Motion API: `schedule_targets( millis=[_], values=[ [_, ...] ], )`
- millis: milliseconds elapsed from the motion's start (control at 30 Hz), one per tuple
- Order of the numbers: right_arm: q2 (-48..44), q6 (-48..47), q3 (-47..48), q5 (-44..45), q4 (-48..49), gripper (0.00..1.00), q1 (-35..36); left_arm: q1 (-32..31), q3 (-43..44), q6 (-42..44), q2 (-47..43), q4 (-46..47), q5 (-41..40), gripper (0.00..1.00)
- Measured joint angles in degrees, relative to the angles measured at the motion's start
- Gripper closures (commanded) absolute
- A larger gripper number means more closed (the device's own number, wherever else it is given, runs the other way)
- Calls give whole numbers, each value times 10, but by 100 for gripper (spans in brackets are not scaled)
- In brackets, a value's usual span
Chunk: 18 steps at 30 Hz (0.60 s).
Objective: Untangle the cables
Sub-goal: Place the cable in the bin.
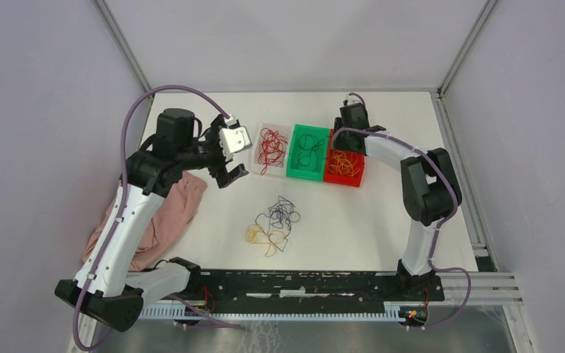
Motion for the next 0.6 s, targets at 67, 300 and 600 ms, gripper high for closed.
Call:
schedule_targets(
  millis=[67, 300, 600],
  values=[
    [-6, -2, 5, -6, -2, 56, -3, 0, 3, 0, 0, 0, 0, 1],
    [-33, -7, 11, -21, -18, 56, -8, 0, 3, 0, 0, 0, 0, 1],
    [-53, -15, 30, -42, -40, 54, -19, 0, 9, 0, 0, 0, 0, 1]
  ],
)
